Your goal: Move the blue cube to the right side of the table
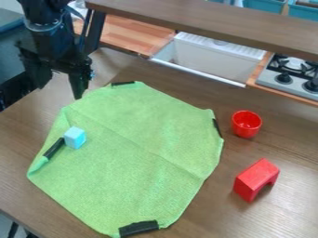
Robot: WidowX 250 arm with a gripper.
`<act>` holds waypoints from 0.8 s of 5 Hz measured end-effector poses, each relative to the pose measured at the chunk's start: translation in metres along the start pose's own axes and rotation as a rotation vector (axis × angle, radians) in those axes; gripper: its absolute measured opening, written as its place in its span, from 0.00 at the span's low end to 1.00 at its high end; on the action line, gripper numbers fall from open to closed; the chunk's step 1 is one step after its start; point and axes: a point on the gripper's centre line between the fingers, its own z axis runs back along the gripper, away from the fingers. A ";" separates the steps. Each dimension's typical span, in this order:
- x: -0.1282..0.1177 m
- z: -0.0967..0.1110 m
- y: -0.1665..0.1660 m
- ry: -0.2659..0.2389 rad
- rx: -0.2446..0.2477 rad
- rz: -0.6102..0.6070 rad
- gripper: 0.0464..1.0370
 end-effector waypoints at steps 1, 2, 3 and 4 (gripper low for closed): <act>-0.006 -0.009 -0.002 0.032 -0.004 0.001 0.96; -0.007 -0.018 0.000 0.024 0.010 -0.009 0.96; -0.011 -0.031 0.001 0.019 0.034 -0.022 0.96; -0.015 -0.048 0.001 0.015 0.045 -0.061 0.96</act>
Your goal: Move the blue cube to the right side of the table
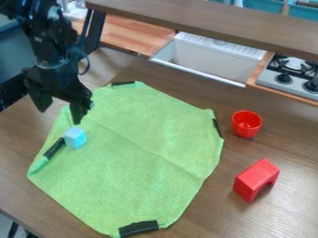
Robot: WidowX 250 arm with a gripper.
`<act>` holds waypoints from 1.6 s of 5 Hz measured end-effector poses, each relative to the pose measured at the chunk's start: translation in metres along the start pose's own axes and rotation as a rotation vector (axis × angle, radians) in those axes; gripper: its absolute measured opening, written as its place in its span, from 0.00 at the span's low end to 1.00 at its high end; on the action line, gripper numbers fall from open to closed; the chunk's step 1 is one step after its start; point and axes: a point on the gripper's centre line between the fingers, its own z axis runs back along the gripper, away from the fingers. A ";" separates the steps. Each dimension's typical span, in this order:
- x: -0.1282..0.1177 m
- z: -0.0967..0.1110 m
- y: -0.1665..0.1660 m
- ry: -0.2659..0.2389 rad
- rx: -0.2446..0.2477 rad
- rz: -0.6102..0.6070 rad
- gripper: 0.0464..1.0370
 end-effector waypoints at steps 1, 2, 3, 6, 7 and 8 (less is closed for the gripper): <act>-0.002 -0.017 0.000 0.004 -0.011 -0.020 0.96; -0.004 -0.026 -0.004 -0.014 -0.032 -0.049 0.96; -0.004 -0.033 -0.005 -0.021 -0.051 -0.061 0.96; -0.011 -0.052 -0.012 0.012 -0.089 -0.085 0.94; -0.010 -0.054 -0.012 0.014 -0.087 -0.076 0.64; -0.008 -0.054 -0.012 0.002 -0.084 -0.064 0.40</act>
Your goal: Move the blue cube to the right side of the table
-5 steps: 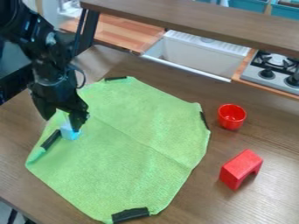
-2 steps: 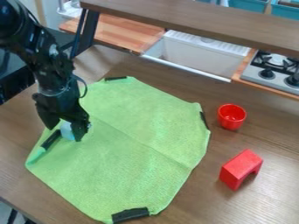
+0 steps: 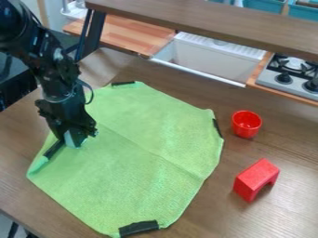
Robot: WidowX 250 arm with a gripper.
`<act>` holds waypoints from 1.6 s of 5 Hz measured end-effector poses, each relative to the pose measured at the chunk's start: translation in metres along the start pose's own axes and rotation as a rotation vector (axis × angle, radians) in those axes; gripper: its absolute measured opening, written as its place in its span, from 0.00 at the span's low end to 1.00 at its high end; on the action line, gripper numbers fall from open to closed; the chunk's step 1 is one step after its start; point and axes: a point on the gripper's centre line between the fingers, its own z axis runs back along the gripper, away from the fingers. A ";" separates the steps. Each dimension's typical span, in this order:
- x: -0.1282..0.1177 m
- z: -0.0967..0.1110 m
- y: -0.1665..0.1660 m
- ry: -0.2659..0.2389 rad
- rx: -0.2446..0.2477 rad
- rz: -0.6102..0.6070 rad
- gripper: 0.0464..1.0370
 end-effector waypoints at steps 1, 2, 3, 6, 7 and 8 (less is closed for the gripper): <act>0.000 0.000 -0.005 0.003 -0.005 -0.007 0.40; -0.003 0.015 -0.014 -0.011 -0.003 -0.013 0.40; -0.013 0.043 -0.033 -0.038 -0.042 -0.033 0.40; -0.054 0.074 -0.130 -0.088 -0.066 -0.209 0.40; -0.066 0.076 -0.167 -0.093 -0.079 -0.269 0.40; -0.070 0.073 -0.190 -0.074 -0.074 -0.298 0.40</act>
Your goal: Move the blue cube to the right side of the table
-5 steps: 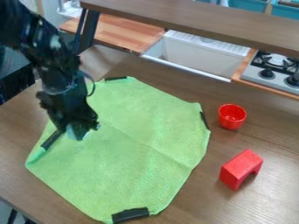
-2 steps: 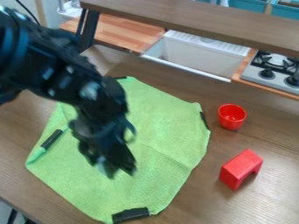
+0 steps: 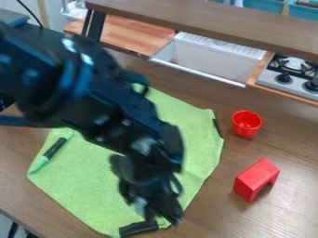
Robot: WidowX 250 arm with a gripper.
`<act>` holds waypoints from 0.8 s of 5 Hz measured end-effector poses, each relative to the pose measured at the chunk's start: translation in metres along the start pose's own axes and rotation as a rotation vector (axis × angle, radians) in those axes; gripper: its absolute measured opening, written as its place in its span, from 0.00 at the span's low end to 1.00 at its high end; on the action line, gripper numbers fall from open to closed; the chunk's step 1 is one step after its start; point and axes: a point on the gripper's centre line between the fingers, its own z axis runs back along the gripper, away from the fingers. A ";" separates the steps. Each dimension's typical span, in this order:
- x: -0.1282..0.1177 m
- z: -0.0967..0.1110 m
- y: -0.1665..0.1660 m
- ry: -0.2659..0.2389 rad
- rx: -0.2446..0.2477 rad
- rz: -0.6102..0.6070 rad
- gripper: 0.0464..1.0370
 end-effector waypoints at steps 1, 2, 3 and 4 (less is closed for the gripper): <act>0.011 -0.005 -0.025 0.004 -0.010 -0.033 0.40; 0.024 -0.015 -0.039 0.018 -0.022 -0.033 0.40; 0.036 -0.021 -0.056 0.020 -0.037 -0.071 0.40; 0.050 -0.026 -0.070 0.011 -0.030 -0.087 0.40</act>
